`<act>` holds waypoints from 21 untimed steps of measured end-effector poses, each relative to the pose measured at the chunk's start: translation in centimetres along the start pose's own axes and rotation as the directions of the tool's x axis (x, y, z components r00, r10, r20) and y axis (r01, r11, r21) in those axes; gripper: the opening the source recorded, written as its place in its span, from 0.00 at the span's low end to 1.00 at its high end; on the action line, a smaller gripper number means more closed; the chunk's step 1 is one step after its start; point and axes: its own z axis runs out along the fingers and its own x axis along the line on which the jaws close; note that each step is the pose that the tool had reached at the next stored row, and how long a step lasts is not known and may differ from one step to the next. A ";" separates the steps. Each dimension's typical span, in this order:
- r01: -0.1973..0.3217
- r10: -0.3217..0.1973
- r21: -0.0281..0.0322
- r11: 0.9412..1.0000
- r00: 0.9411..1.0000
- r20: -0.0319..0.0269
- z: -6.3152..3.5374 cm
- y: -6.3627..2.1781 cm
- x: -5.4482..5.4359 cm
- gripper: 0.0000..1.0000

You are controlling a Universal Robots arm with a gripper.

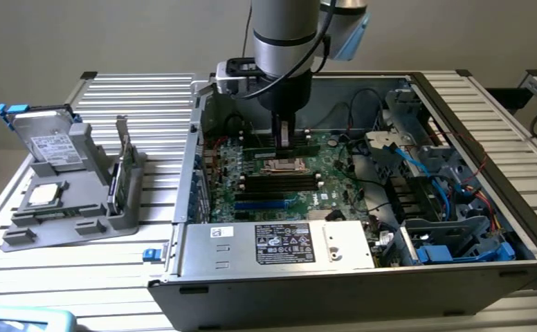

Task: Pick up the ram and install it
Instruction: 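Insert the ram into the slot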

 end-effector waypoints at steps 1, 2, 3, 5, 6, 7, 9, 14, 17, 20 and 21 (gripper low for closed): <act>0.000 0.000 0.000 1.000 1.000 0.000 0.19 0.01 0.0 0.15; -0.001 0.001 0.000 1.000 1.000 0.000 0.37 -0.01 0.0 0.15; -0.001 0.001 0.000 1.000 1.000 -0.004 0.44 -0.01 0.0 0.15; -0.001 0.001 0.000 1.000 1.000 -0.005 0.46 -0.03 0.0 0.15; -0.003 0.003 0.001 1.000 1.000 -0.005 0.62 -0.13 0.0 0.15; -0.009 0.009 0.001 1.000 1.000 -0.005 0.80 -0.21 0.0 0.15; -0.022 0.022 0.002 1.000 1.000 -0.006 1.18 -0.39 0.1 0.15; -0.035 0.036 0.003 0.999 0.999 -0.007 2.08 -0.73 0.3 0.15; -0.036 0.036 0.003 0.999 0.999 -0.007 2.61 -0.74 0.8 0.15; -0.036 0.036 0.003 0.999 0.999 -0.006 3.14 -0.74 1.2 0.15; -0.036 0.036 0.003 0.999 0.999 -0.007 3.30 -0.73 1.3 0.15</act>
